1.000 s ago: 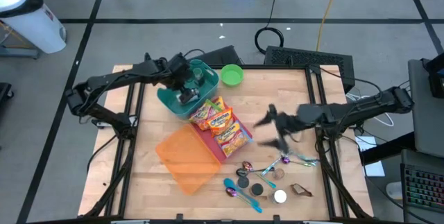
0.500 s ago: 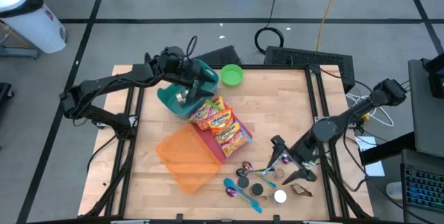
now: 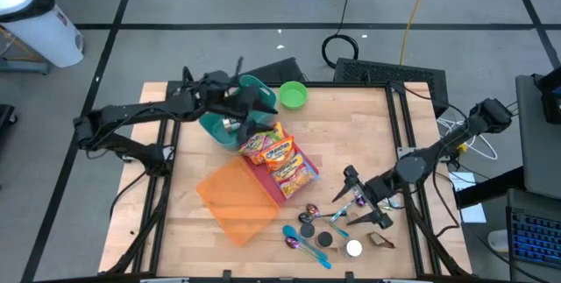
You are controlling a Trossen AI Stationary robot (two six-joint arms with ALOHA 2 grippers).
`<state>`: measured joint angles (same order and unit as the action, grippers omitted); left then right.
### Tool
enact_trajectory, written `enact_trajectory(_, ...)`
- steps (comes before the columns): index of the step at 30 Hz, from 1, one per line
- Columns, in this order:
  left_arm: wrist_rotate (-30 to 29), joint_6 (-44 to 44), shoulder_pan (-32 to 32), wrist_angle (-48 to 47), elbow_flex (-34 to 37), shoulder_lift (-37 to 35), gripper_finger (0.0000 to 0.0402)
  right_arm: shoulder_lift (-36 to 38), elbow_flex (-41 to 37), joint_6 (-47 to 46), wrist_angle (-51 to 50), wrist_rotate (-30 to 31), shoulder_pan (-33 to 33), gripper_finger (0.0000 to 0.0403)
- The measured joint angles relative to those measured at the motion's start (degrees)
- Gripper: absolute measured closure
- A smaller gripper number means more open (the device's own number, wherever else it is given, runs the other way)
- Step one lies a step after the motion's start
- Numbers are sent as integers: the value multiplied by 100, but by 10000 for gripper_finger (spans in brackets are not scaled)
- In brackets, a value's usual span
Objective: Pick & Place Food Item
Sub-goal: Put the orange seasoning pack into the green bin
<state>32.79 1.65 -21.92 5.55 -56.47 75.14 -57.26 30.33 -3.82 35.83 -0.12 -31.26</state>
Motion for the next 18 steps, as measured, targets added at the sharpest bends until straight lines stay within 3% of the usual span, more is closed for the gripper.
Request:
enact_trajectory(4,-566,-12,65,376,518,-456,125,-1,39,-379,-127,76,-82,83)
enact_trajectory(7,-1061,-75,10,404,1022,-987,128,-5,555,-707,-1128,601,-279,83)
enact_trajectory(13,-1793,-472,-104,899,2016,-2025,122,-566,2735,-2489,-5715,1948,-850,83)
enact_trajectory(16,-2128,-712,-104,980,2304,-2290,119,-1129,3746,-3980,-7775,1890,-1079,83)
enact_trajectory(18,-2294,-839,-104,938,2447,-2414,120,-1492,4273,-4996,-8924,1530,-1203,83)
